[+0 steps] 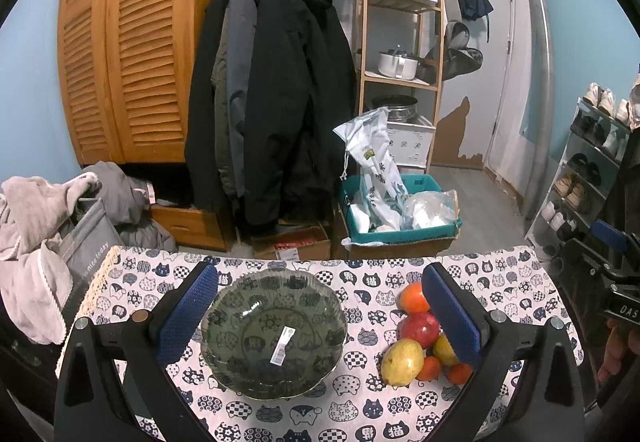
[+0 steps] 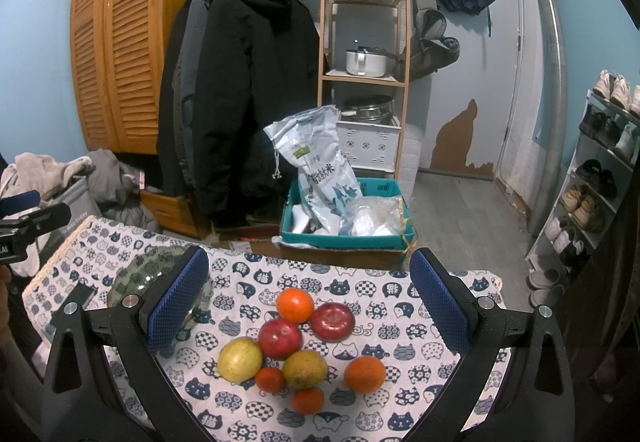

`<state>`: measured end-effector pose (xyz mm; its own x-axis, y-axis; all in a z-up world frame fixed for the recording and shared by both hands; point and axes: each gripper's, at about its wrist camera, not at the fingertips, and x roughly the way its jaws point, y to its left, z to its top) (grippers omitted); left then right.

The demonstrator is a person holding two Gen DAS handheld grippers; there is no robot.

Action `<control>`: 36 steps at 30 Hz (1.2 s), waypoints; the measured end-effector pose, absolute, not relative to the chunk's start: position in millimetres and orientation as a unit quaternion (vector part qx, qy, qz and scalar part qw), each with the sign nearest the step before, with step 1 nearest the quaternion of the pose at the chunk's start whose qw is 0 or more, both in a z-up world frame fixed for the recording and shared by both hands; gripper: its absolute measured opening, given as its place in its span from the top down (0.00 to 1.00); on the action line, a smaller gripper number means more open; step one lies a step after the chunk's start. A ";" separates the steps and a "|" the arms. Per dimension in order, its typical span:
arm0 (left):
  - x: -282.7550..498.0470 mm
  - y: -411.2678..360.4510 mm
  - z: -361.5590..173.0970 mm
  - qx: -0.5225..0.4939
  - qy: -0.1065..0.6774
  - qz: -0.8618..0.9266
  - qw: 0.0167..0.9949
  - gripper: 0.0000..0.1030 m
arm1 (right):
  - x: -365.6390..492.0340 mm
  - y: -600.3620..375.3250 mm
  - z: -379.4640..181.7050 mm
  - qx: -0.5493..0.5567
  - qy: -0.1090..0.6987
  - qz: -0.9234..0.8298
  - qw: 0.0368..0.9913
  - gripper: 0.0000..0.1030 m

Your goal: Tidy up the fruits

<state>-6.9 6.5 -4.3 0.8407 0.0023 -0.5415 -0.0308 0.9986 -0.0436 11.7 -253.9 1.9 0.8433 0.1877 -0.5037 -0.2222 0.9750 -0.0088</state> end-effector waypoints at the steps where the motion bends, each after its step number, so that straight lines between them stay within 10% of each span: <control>1: -7.1 6.4 -4.5 -0.026 0.282 0.008 0.959 0.00 | 11.8 -253.9 1.8 -0.033 0.259 0.107 0.959 0.04; 36: -10.2 8.3 -8.4 -0.024 0.292 0.011 0.956 0.00 | 11.5 -255.2 3.6 -0.034 0.258 0.107 0.960 0.04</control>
<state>-10.2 8.3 -8.4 0.8295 0.0070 -0.5585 -0.0350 0.9986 -0.0395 11.5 -255.2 3.6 0.8437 0.1873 -0.5030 -0.2229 0.9748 -0.0108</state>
